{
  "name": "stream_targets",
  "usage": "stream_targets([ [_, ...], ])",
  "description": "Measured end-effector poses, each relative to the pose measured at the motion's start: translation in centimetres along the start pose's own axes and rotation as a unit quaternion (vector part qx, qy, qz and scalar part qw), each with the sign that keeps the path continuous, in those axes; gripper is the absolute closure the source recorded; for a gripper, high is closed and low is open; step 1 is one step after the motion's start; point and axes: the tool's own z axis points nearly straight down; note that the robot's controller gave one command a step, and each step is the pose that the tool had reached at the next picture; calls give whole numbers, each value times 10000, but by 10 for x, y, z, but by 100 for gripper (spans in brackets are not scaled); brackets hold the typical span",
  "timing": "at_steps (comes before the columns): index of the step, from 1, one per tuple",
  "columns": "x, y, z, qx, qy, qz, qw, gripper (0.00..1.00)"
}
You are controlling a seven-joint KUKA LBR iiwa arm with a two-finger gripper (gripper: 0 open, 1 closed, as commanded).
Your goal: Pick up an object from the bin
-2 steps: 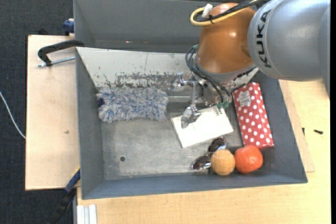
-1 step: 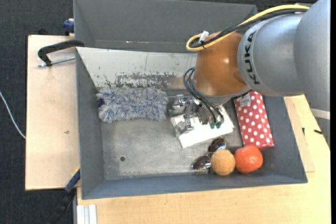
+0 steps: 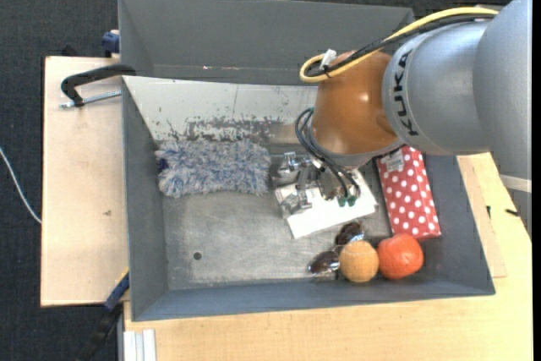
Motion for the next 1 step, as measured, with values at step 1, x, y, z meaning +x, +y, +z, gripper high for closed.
stream_targets([
  [1, -6, -1, -24, 7, 102, 14, 9999, 100],
])
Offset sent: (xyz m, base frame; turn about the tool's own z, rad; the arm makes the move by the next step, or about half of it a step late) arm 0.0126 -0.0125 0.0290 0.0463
